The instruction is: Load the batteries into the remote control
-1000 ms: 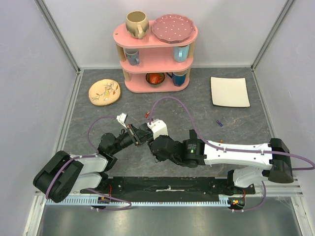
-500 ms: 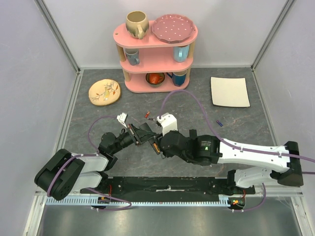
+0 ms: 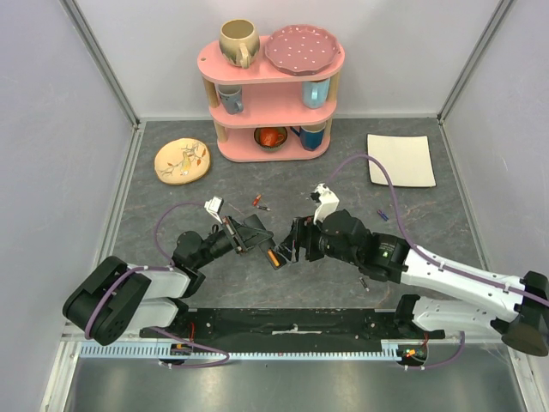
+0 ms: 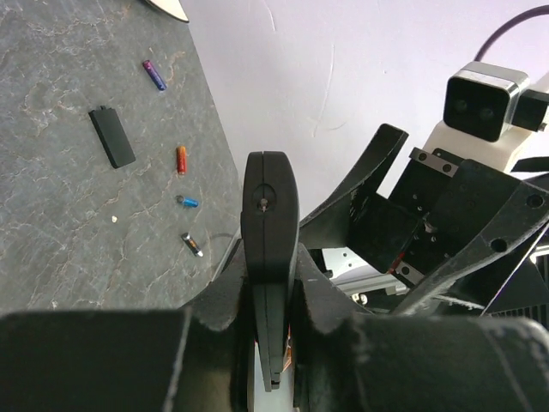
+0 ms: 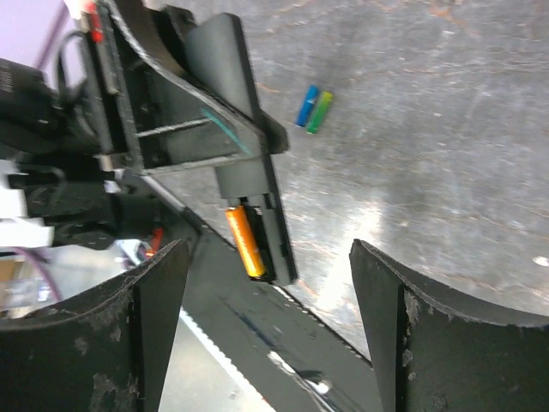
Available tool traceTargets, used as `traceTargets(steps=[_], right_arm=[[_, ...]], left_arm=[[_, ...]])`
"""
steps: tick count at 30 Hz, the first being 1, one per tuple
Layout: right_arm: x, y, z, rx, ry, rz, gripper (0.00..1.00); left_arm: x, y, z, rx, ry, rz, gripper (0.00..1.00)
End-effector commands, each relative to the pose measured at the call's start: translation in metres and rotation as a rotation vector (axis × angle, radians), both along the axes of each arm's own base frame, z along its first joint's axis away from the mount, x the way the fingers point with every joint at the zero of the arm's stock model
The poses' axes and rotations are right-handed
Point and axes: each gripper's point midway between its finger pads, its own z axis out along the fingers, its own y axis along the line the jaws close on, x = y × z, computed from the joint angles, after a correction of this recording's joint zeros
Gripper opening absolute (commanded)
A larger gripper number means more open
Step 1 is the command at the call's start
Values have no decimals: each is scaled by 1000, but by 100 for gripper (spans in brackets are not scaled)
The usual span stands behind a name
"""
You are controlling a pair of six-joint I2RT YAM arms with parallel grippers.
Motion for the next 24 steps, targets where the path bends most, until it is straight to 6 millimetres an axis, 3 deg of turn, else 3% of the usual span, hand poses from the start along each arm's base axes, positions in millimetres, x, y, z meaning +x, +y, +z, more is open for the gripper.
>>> traceTargets(steps=[1, 3, 6, 11, 16, 24], right_arm=[[-3, 22, 39, 277, 40, 42, 84], [-7, 24, 29, 310, 104, 53, 84], [-8, 31, 28, 375, 135, 66, 84], [-9, 35, 12, 364, 185, 65, 84], [-8, 39, 11, 392, 213, 66, 84], [-6, 34, -5, 425, 279, 18, 82]], left_arm=[[-5, 2, 62, -153, -218, -10, 2], [-4, 2, 67, -162, -231, -9, 2], [-5, 2, 72, -170, -247, -10, 2], [-5, 3, 77, -180, -261, -5, 2], [-6, 3, 80, -185, -272, -4, 2], [-5, 6, 81, -190, -272, 17, 2]])
